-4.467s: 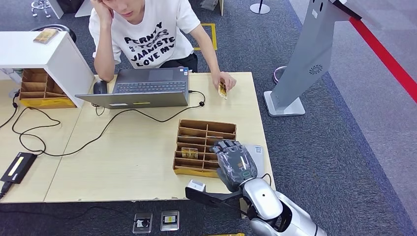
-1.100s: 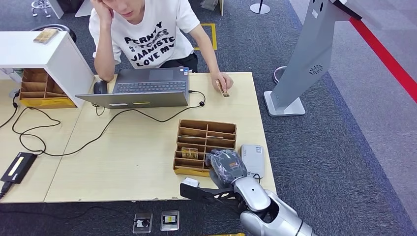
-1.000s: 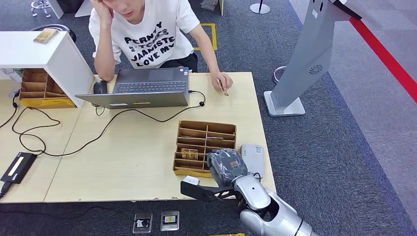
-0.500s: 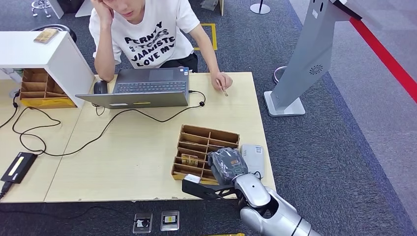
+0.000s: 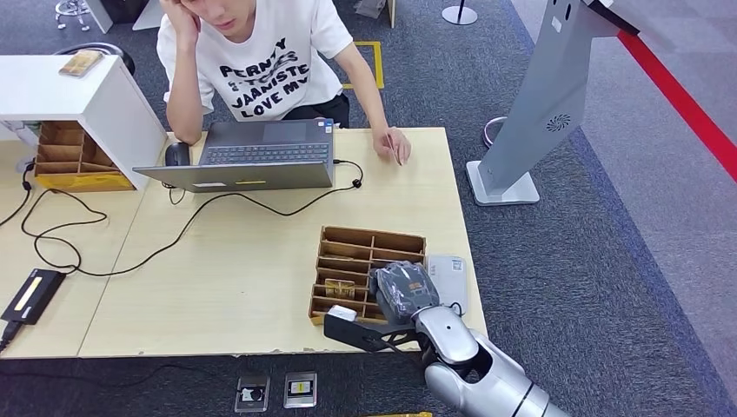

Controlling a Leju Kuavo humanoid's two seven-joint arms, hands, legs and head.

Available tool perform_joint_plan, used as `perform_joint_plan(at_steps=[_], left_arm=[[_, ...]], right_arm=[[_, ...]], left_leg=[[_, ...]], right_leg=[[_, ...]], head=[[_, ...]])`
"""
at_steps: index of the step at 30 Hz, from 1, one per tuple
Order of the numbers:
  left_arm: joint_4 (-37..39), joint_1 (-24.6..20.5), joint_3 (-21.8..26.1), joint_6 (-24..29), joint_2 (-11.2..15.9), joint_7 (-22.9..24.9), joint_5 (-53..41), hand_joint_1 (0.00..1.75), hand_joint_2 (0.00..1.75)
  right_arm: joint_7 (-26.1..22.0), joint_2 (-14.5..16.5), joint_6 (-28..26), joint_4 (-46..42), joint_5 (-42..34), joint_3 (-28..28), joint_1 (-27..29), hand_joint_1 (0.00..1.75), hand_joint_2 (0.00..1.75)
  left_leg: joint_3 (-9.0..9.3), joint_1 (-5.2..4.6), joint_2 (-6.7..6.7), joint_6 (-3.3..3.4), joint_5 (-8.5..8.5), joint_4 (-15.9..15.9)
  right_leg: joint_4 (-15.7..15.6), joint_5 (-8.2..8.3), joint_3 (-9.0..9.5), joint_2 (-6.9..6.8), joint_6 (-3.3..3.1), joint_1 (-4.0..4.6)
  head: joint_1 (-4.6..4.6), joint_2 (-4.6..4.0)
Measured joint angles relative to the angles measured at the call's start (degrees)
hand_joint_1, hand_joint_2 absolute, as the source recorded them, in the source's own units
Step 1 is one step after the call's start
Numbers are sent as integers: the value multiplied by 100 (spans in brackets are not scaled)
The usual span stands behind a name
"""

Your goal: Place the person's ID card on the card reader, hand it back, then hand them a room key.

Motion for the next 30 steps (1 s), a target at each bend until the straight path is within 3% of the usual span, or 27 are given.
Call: perform_joint_plan(at_steps=[3, 7, 8, 9, 30], left_arm=[[0, 1, 0, 6, 0, 0, 29, 0, 175], [0, 3, 2, 17, 0, 0, 66, 0, 175], [0, 3, 2, 20, 0, 0, 78, 0, 175], [0, 3, 2, 21, 0, -1, 88, 0, 175], [0, 6, 2, 21, 0, -42, 92, 0, 175]], right_arm=[[-37, 18, -26, 29, -18, -1, -31, 117, 175], [-93, 49, -91, 72, -32, 1, -67, 26, 175], [-109, 62, -122, 81, -32, 1, -83, 9, 175], [-123, 74, -152, 87, -31, 1, -100, 3, 175], [-125, 147, -345, 5, 134, -52, -192, 0, 175]], left_leg=[[0, 0, 0, 0, 0, 0], [0, 0, 0, 0, 0, 0], [0, 0, 0, 0, 0, 0], [1, 0, 0, 0, 0, 0], [3, 0, 0, 0, 0, 0]], right_leg=[[0, 0, 0, 0, 0, 0], [1, 0, 0, 0, 0, 0], [1, 0, 0, 1, 0, 0], [1, 0, 0, 1, 0, 0], [0, 0, 0, 2, 0, 0]], head=[[0, 0], [-1, 0], [-1, 0], [-1, 0], [0, 0]])
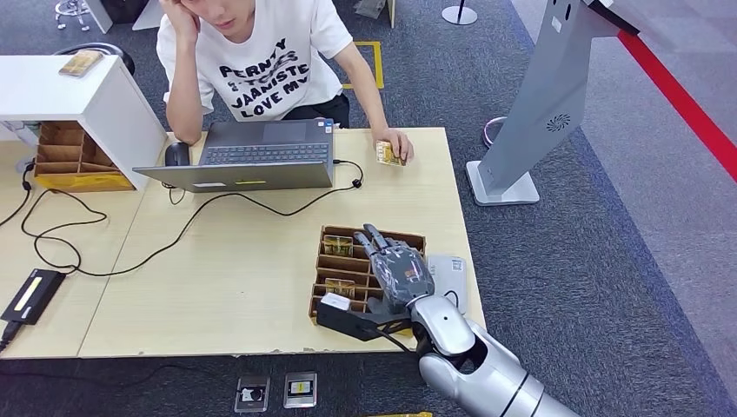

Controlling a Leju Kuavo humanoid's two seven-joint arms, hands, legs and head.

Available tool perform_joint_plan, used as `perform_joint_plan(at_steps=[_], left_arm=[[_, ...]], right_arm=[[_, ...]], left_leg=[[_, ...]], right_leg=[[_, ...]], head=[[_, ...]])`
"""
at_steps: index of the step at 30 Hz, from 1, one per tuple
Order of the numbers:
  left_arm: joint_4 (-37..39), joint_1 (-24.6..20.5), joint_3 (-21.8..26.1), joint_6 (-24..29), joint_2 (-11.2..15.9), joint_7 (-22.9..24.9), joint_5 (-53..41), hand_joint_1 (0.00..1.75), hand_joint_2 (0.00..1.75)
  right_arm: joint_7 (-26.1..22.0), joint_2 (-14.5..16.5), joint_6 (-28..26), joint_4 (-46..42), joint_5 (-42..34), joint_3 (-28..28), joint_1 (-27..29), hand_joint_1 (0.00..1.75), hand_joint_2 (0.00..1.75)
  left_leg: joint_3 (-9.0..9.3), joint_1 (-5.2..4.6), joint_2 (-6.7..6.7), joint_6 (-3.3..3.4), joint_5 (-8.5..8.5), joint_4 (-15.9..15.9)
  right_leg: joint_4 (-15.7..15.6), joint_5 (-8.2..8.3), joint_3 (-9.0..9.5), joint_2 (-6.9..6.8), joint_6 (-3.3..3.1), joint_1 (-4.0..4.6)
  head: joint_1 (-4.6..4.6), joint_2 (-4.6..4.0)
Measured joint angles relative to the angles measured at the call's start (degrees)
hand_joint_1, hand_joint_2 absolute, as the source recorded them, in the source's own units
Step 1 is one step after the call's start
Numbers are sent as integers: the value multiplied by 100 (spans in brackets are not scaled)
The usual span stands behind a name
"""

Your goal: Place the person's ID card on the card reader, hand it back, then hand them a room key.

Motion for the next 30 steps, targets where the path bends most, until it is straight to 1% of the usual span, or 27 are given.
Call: perform_joint_plan(at_steps=[17, 26, 30], left_arm=[[0, 1, -2, -27, 0, -8, 24, 0, 175], [0, 5, -2, -54, 0, -55, 39, 0, 175], [0, 5, -2, -63, 0, -55, 39, 0, 175]], right_arm=[[344, -132, 118, -740, 202, -247, 56, 0, 175], [599, -314, 157, -1391, 339, -460, 94, 1, 175], [657, -399, 217, -1579, 349, -540, 142, 6, 175]], left_leg=[[1, 0, 1, 0, 0, 0], [2, 0, 2, 0, 0, 0], [2, 0, 1, 0, 0, 0]], right_leg=[[0, 0, 0, 2, 0, 0], [-1, 0, -1, 3, 0, 0], [-1, 0, -1, 3, 0, 0]], head=[[0, 0], [0, 0], [0, 0]])
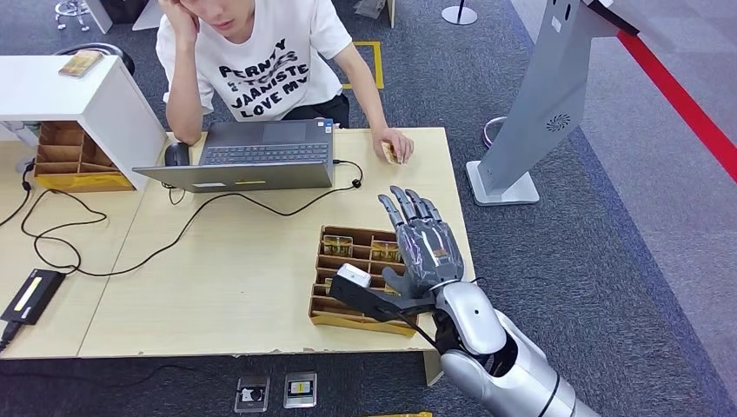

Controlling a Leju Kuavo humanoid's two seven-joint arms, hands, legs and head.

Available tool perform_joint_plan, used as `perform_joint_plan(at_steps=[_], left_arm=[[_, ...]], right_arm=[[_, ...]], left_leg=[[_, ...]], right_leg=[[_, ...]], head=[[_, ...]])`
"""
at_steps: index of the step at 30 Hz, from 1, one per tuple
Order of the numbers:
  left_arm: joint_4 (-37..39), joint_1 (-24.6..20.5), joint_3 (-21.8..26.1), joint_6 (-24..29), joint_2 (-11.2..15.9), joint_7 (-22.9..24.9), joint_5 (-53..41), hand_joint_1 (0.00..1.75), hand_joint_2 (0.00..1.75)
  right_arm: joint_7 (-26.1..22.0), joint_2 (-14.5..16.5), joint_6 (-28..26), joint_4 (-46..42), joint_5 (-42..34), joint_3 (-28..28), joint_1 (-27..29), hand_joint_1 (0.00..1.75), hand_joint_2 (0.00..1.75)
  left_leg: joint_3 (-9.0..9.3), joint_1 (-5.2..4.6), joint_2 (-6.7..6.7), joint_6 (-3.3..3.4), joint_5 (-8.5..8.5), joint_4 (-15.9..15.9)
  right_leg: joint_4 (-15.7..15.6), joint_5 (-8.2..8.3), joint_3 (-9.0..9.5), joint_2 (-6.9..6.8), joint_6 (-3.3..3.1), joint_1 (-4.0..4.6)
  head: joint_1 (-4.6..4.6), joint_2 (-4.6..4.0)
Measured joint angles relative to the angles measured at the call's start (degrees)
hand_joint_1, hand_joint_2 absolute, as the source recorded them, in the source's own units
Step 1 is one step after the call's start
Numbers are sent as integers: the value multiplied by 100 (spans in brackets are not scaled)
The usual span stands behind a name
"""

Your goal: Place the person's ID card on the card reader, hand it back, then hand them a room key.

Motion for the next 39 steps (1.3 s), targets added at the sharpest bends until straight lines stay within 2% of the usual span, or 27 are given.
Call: perform_joint_plan(at_steps=[2, 6, 9, 25, 39], left_arm=[[0, 0, 0, -5, 0, 0, 0, 0, 175], [0, 1, 0, -15, 0, 0, 0, 0, 175], [0, 1, 0, -22, 0, 0, 0, 0, 175], [1, -1, 0, -21, 0, 8, 24, 0, 175], [1, -1, 0, -32, 0, 11, 24, 0, 175]], right_arm=[[53, -50, 39, -76, 1, -24, 41, 10, 175], [170, -172, 125, -208, 11, -101, 148, 37, 175], [238, -258, 194, -297, 30, -156, 222, 43, 175], [257, -405, 441, -466, 5, -326, 473, 40, 175], [88, -403, 531, -385, -130, -325, 491, 51, 175]], left_leg=[[0, 0, 0, 0, 0, 0], [-1, 0, 0, 0, 0, 0], [0, 0, 0, 0, 0, 0], [-1, 0, 0, 0, 0, 0], [-3, 0, -1, 0, 0, 0]], right_leg=[[0, 0, 0, 0, 0, 0], [0, 0, 0, -1, 0, 0], [0, 0, 0, 0, 0, 0], [0, 0, 0, -1, 0, 0], [0, 0, 1, -3, 0, 0]], head=[[0, 0], [-1, 0], [0, 0], [0, 1], [0, 0]])
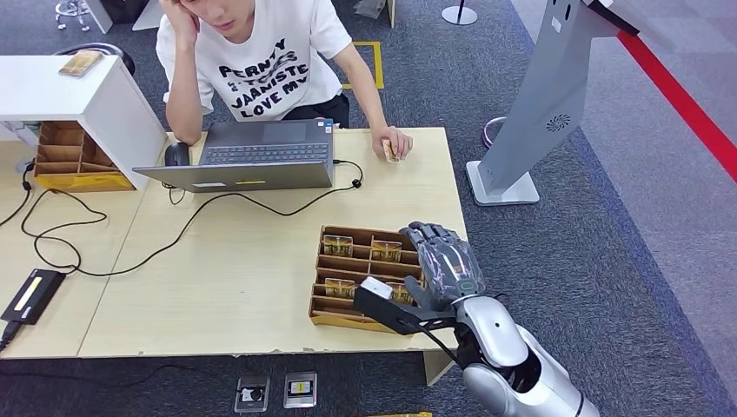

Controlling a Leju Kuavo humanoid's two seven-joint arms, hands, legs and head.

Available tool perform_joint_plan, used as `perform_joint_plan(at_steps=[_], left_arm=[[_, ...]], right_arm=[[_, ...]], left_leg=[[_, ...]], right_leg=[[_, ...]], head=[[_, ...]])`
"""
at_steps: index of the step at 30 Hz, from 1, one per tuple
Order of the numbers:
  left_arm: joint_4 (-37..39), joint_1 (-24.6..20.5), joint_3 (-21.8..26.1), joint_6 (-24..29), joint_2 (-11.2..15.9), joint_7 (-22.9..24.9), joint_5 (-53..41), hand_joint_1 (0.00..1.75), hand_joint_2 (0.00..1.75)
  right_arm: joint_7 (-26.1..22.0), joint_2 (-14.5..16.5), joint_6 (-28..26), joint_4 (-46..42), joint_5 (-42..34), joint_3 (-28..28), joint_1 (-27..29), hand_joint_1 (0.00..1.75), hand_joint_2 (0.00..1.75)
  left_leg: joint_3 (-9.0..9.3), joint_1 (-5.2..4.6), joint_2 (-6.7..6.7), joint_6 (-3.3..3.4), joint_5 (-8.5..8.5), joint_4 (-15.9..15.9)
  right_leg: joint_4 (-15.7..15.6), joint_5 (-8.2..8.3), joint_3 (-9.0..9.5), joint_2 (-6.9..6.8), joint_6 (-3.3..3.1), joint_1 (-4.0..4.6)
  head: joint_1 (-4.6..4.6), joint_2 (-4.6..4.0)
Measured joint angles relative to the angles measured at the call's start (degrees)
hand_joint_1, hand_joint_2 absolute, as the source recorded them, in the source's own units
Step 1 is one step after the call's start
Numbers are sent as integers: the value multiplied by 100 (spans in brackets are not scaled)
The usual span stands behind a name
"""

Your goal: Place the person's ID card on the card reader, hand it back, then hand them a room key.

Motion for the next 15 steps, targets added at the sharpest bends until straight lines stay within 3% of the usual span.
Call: perform_joint_plan(at_steps=[15], left_arm=[[-1, -2, 0, 17, 0, 0, -1, 0, 175]], right_arm=[[-155, 93, 13, 405, -261, 38, -19, 50, 175]], left_leg=[[-3, 0, -1, 0, 0, 0]], right_leg=[[0, 0, 0, -4, 0, 0]], head=[[0, 0]])
